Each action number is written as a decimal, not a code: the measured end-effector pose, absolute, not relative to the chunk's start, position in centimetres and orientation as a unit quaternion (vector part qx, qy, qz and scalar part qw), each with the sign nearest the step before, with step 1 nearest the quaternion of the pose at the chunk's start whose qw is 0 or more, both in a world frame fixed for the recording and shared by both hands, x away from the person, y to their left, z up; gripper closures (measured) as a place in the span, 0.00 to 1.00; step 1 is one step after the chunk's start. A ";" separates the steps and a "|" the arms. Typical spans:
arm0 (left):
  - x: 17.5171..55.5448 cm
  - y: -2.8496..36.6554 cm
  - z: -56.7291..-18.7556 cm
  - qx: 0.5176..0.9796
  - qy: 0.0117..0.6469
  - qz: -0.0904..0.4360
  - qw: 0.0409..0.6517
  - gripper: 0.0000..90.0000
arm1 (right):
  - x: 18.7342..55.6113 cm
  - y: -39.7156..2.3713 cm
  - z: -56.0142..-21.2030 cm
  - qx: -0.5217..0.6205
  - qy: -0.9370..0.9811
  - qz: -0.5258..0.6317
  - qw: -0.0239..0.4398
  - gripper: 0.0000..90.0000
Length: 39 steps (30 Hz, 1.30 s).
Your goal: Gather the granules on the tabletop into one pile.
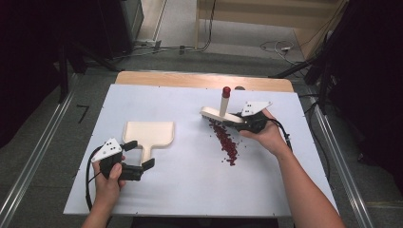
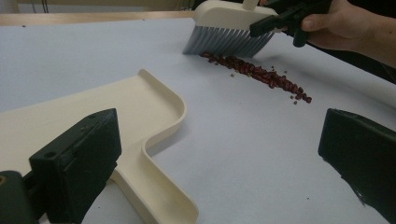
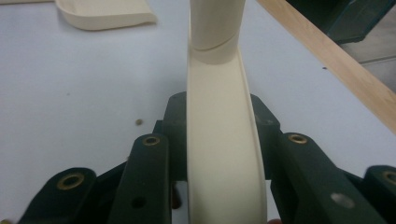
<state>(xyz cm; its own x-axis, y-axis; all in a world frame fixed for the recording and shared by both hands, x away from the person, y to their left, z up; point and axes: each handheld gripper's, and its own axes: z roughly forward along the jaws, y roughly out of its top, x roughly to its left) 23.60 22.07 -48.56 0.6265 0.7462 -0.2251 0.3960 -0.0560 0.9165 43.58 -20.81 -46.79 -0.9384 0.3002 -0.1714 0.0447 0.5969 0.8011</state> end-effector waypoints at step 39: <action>23.6 21.9 -48.5 0.703 0.406 0.160 0.561 0.00 | 34.4 -21.0 -43.2 0.136 0.841 0.493 0.174 0.73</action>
<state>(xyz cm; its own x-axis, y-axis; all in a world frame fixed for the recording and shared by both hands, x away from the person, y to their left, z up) 23.59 21.94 -48.53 0.6196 0.7502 -0.2306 0.3916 -0.0409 0.9192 34.43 -20.97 -43.20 -0.9025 0.4007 -0.1581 0.0577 0.4761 0.8775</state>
